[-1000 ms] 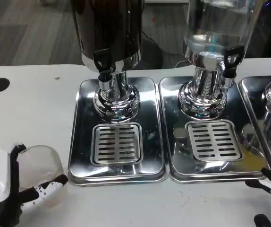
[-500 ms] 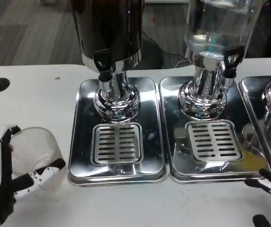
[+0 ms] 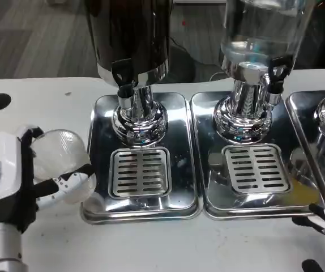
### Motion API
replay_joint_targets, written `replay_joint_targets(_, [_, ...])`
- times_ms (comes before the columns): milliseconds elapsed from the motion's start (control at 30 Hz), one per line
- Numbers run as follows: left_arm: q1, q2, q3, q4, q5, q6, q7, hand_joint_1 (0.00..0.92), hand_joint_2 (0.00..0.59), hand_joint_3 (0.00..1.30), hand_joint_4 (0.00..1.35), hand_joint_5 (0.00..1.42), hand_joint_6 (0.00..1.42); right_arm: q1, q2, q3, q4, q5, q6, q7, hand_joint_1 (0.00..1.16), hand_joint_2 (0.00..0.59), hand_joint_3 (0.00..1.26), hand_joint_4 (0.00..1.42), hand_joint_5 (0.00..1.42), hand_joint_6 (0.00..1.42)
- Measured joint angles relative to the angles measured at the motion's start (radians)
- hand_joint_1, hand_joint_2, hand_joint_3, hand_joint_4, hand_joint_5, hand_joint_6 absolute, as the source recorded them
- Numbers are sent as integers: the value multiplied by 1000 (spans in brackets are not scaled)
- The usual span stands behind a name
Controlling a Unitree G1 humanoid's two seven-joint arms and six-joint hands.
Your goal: Grasp the cup under the faucet to collect the drink, then remove the cup.
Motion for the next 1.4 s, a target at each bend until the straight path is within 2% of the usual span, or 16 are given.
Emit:
replay_joint_targets(400, [-135,-55,-123,85,39,35,-6,376,153,470,572,869,1121,2,-7,-7,44,28,-25,3,411,398,200,32,0,0])
replay_joint_targets(667, [-198,-80,-181,151,61,70,-6,376,153,474,572,869,1091,-4,-19,-14,91,46,-50,10,411,398,200,32,0,0])
replay_joint_targets(833, [-231,-85,-202,193,73,88,-6,376,154,474,572,861,1083,-9,-30,-24,128,68,-63,11,416,393,200,32,0,0])
replay_joint_targets(1400, [-288,-102,-237,293,72,108,-3,371,151,474,572,851,1060,-38,-37,-24,201,82,-91,25,427,389,200,32,0,0])
